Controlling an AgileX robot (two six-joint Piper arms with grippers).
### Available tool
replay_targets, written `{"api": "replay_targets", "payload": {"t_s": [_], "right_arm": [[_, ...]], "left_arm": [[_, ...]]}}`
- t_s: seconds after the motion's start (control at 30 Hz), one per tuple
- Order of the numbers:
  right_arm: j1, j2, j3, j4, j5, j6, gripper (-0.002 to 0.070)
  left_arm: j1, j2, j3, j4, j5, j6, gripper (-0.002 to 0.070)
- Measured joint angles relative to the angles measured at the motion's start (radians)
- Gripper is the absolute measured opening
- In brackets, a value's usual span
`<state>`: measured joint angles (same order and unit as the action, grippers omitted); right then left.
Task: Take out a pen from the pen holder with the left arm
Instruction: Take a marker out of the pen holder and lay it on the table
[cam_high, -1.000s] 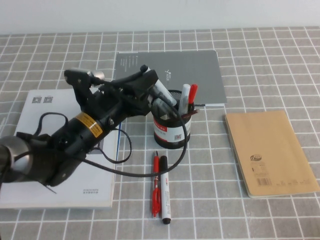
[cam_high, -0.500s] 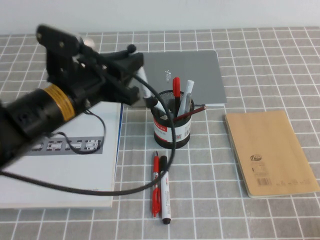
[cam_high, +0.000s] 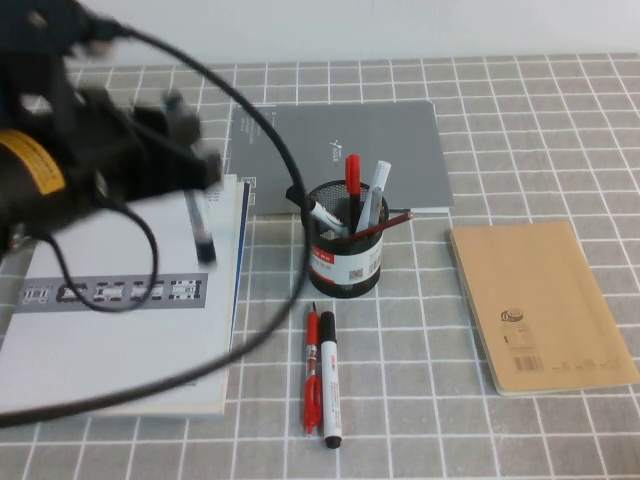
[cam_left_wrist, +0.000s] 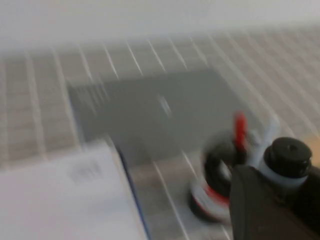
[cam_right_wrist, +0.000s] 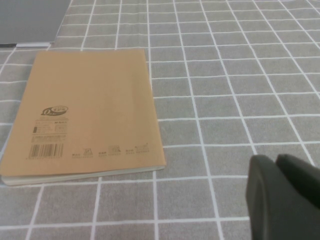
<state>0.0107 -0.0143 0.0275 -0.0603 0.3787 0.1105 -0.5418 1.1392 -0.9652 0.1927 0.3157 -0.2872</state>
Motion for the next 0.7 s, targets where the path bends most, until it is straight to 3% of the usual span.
{"api": "replay_targets", "payload": {"t_s": [0.07, 0.2, 0.37, 0.7], "right_arm": [[0.000, 0.000, 0.000, 0.000, 0.000, 0.000, -0.0013], [0.000, 0.000, 0.000, 0.000, 0.000, 0.000, -0.0013], [0.000, 0.000, 0.000, 0.000, 0.000, 0.000, -0.0013], [0.000, 0.000, 0.000, 0.000, 0.000, 0.000, -0.0013]], "left_arm": [[0.000, 0.025, -0.007, -0.334, 0.126, 0.337, 0.0114], [0.004, 0.093, 0.008, -0.805, 0.310, 0.724, 0.0114], [0.039, 0.202, 0.041, -0.985, 0.368, 0.839, 0.0114], [0.192, 0.423, 0.041, -1.280, 0.557, 1.086, 0.0114]]}}
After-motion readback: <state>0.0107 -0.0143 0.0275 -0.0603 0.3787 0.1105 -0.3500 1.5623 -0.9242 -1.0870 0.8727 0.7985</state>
